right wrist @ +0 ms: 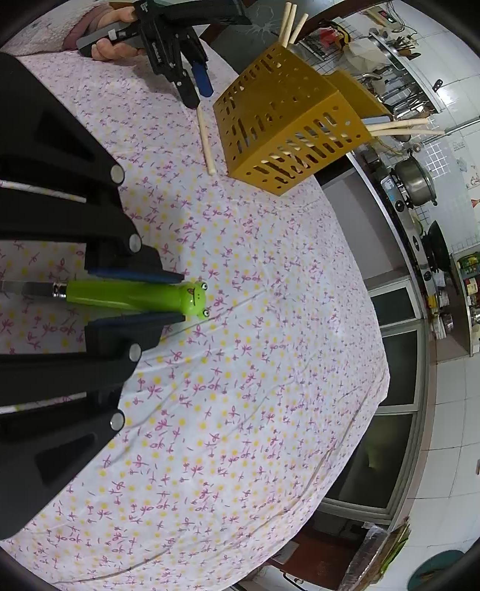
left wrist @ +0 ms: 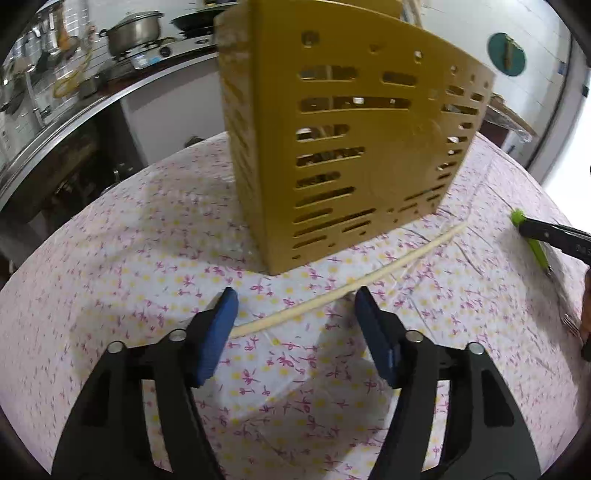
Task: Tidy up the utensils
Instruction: 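Position the open left tool over the wooden chopstick on the cloth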
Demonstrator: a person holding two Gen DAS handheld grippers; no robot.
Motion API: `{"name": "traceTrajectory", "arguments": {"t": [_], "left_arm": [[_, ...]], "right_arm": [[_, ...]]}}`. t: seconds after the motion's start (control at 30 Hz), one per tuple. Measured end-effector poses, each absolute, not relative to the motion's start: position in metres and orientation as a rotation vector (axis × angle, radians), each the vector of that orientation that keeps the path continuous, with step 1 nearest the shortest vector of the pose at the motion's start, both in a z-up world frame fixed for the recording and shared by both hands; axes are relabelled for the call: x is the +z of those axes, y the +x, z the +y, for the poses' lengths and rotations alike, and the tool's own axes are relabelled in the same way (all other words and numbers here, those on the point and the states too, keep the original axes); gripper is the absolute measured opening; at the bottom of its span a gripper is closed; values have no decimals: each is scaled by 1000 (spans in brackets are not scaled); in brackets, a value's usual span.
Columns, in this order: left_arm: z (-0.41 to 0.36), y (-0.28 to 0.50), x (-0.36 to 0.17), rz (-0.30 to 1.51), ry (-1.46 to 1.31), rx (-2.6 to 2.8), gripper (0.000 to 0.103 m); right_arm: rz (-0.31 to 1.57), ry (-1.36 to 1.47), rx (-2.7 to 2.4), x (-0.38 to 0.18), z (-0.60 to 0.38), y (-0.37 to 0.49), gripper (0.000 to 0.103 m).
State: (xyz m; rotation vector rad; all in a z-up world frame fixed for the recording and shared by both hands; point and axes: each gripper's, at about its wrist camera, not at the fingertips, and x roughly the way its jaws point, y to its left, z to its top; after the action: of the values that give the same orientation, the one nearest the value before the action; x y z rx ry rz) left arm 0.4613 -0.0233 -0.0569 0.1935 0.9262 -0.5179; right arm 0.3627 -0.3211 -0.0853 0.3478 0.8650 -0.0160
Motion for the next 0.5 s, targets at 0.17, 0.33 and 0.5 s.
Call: {"name": "traceTrajectory", "arguments": {"t": [0.17,0.33,0.5], "left_arm": [[-24,451,-60,946,241,-555,65],[-31,428,-57,973,303,-568,48],[-41,405,-53,990,393,-562,30]], "right_arm": [[867,347,-21,-85,-319,366,16],[866,355,-15,-85,-319,364,16],[859,361,-12,-82,-319,359,16]]}}
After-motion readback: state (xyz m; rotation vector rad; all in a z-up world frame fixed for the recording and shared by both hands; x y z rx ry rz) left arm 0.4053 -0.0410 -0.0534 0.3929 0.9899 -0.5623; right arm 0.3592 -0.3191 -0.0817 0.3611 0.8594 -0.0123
